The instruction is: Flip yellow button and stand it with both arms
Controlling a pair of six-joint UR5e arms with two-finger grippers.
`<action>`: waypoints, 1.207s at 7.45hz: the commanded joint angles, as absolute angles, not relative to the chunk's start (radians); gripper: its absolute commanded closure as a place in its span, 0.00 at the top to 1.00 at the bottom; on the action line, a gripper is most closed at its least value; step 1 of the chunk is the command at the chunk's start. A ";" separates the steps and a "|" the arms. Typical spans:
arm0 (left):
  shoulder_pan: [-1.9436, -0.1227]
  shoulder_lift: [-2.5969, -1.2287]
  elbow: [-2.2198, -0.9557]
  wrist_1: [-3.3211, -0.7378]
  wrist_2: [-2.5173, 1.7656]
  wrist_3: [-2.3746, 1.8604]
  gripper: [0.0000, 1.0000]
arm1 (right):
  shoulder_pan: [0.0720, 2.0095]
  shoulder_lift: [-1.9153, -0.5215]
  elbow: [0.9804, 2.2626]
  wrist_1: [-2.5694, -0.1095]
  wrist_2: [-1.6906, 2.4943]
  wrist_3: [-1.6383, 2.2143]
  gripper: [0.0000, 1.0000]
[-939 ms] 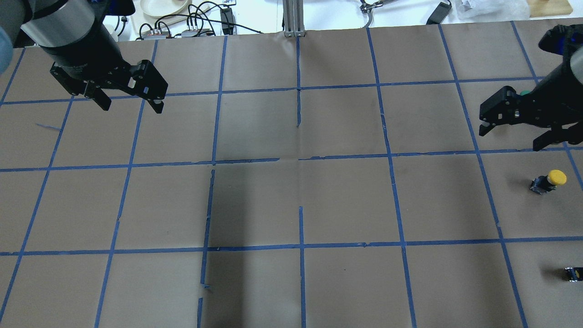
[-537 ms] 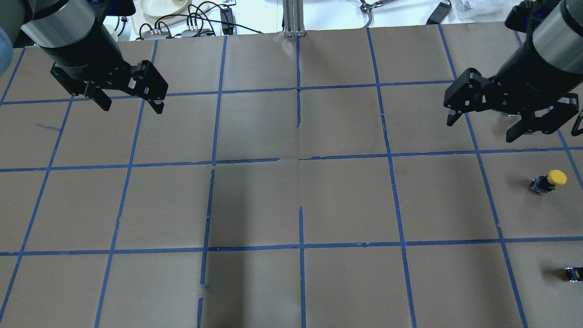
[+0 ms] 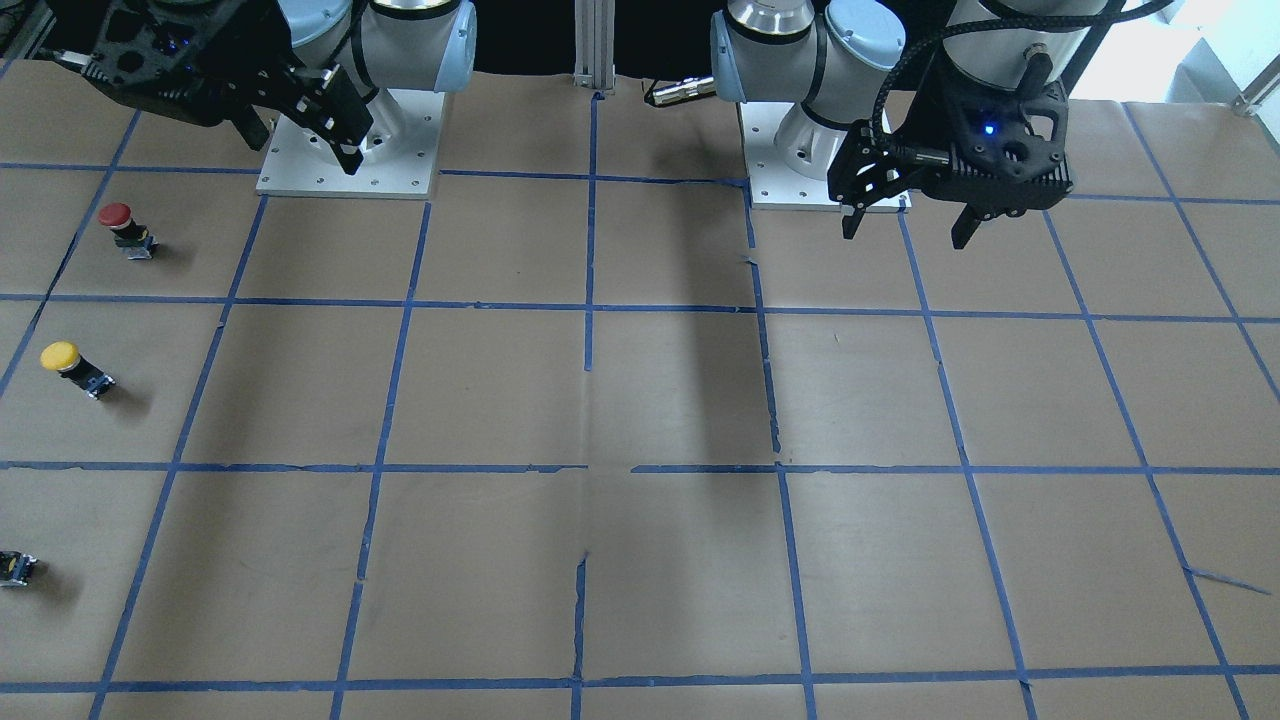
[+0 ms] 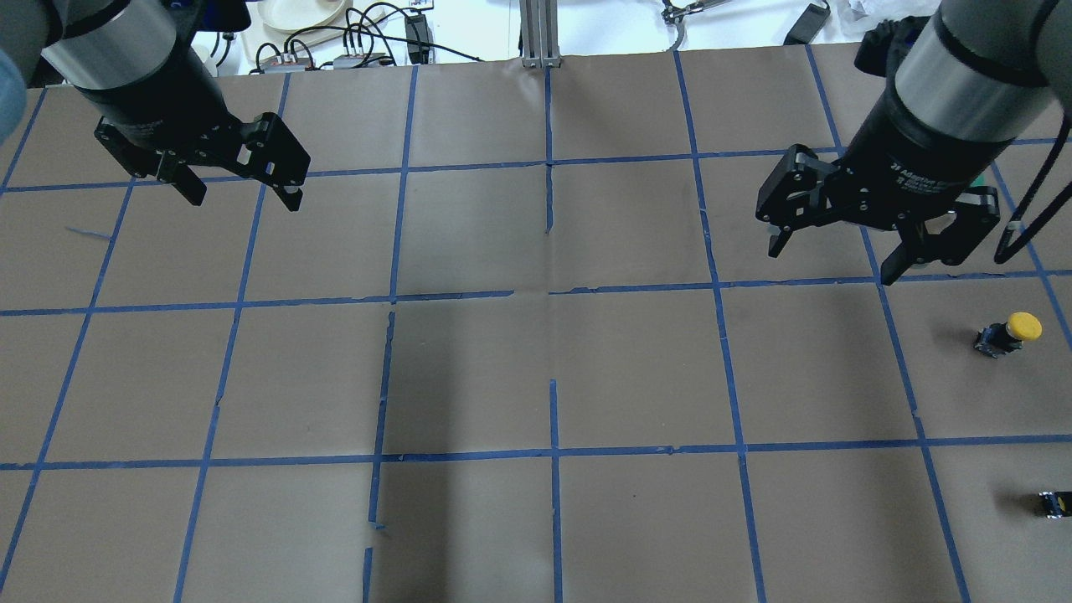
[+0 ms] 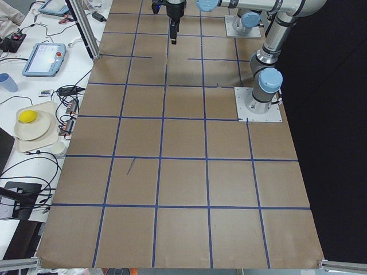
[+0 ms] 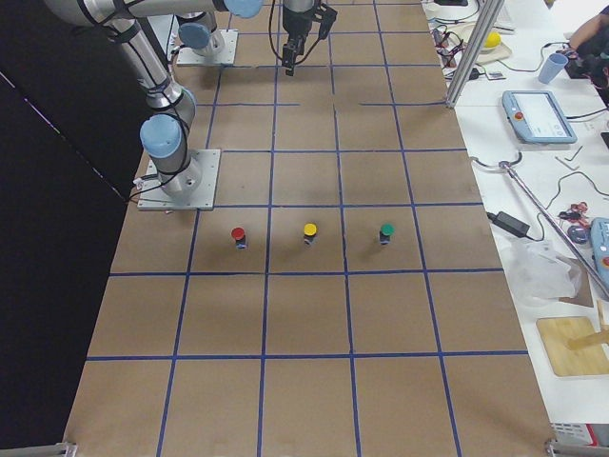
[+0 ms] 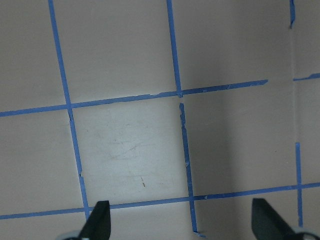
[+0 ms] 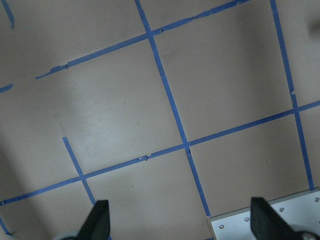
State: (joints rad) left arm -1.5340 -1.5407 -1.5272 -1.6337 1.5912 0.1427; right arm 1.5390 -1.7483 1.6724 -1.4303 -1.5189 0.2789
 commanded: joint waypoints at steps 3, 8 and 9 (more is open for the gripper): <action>-1.534 -1.537 -1.534 -1.634 1.592 0.143 1.00 | 1.543 -1.755 1.720 -1.483 -1.569 0.276 1.00; -1.534 -1.536 -1.536 -1.632 1.592 0.143 0.99 | 1.543 -1.756 1.698 -1.476 -1.591 0.276 1.00; -1.534 -1.536 -1.536 -1.634 1.592 0.143 1.00 | 1.542 -1.761 1.698 -1.476 -1.580 0.272 1.00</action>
State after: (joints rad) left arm -1.5340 -1.5356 -1.5352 -1.6328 1.5923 0.1427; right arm 1.5427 -1.7577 1.6990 -1.4752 -1.5905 0.2758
